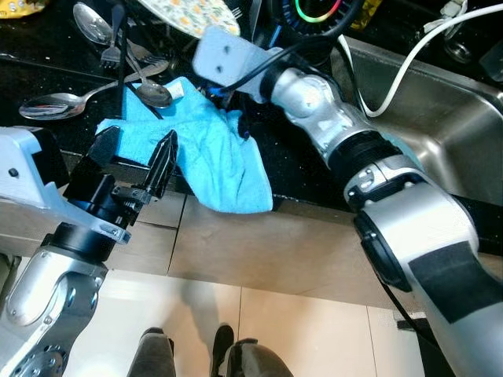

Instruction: Kitchen organization

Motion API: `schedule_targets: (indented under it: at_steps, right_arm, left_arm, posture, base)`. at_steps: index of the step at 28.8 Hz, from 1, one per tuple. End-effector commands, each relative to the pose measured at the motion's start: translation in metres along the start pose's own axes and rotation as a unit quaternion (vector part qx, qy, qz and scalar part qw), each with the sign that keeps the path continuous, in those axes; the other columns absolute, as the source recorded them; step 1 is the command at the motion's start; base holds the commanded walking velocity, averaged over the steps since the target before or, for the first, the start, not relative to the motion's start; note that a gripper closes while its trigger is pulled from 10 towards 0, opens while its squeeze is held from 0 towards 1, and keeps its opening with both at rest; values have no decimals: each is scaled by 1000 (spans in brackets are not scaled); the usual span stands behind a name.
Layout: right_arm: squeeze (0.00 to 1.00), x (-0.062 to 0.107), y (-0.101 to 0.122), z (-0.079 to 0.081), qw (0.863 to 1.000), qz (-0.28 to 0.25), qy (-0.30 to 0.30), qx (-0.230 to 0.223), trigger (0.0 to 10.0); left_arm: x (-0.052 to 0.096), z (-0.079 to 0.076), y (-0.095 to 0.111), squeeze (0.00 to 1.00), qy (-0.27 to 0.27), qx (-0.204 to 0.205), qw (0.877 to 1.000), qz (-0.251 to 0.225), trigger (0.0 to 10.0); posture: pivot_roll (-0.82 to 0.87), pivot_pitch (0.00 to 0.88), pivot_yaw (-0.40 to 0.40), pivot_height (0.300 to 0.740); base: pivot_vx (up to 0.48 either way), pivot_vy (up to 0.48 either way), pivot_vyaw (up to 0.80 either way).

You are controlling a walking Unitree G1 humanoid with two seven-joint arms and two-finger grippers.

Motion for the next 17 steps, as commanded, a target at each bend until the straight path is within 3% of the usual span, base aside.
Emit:
schedule_targets:
  at_steps: [1,8,13,17]
  right_arm:
    - [0,9,-6,-5,1000,-13,-13,-23,0]
    - [0,20,3,-17,994,-85,-27,-69,0]
    - [0,27,35,-38,976,-194,-38,-87,0]
    - [0,31,50,-52,963,-243,-53,-106,0]
  left_arm:
    - [-1,-3,-3,0,-18,6,1000,7,10000]
    - [-6,-4,0,0,-37,4,999,3,10000]
    - [-10,-3,1,0,-50,-1,999,0,10000]
    - [-12,-3,1,0,-55,-1,999,0,10000]
  posture:
    - [347,222,-201,740]
    - [347,205,-175,740]
    - [349,191,-162,740]
    - [353,185,-156,740]
  base:
    - [0,0,0]
    - [0,0,0]
    - [0,0,0]
    - [0,0,0]
Point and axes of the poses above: a point about 5 cm out from each wrist's last joint towards the gripper, its own x axis pointing back from the gripper into the wrist, its own y axis along the axis of the wrist's last joint, z = x × y, the point moved 2 cm from there along -x, pointing out of the wrist towards the gripper, and after that the axes turned 1 degree about x, right-handed, at the moved point
